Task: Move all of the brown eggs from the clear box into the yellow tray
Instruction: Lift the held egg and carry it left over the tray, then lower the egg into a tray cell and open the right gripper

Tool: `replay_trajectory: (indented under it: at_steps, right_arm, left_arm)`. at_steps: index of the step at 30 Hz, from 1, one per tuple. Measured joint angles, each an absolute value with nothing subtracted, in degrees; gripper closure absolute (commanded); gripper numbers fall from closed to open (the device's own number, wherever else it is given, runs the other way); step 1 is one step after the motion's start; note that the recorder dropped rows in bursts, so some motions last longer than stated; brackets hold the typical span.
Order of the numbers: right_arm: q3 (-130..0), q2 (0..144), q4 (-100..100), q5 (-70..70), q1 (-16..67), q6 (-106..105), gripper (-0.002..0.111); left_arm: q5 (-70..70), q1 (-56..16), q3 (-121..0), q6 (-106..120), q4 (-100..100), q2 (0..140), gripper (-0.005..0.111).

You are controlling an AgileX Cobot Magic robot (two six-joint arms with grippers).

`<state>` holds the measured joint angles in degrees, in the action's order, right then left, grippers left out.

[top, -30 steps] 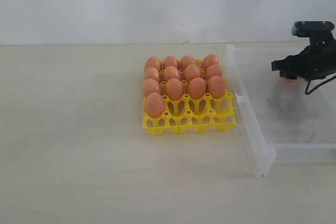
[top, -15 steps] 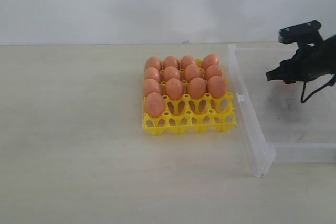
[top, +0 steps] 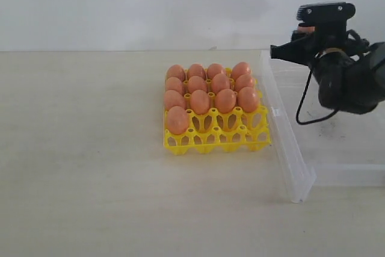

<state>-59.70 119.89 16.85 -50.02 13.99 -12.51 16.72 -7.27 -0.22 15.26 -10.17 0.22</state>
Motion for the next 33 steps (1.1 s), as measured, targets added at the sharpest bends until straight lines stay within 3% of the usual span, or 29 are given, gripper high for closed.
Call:
replay_trajectory:
  at_steps: [2, 4, 8, 21, 33]
  right_arm:
    - [-56.51, 119.89, -10.48, -63.53, 13.87, 11.19, 0.108]
    - [-56.51, 119.8, -30.3, -67.92, 13.87, 23.23, 0.108]
    - [-56.42, 119.91, -54.88, -68.91, 13.87, 30.52, 0.108]
    - [-56.09, 125.16, -66.9, -69.12, 13.87, 28.53, 0.108]
    - [-56.09, 126.77, -64.22, -63.96, 13.87, 23.66, 0.108]
  left_arm:
    - [16.72, -7.27, -0.22, 15.26, -10.17, 0.22, 0.103]
    - [16.72, -7.27, -0.22, 15.26, -10.17, 0.22, 0.103]
    - [16.72, -7.27, -0.22, 15.26, -10.17, 0.22, 0.103]
    - [16.72, -7.27, -0.22, 15.26, -10.17, 0.22, 0.103]
    - [16.72, -7.27, -0.22, 15.26, -10.17, 0.22, 0.103]
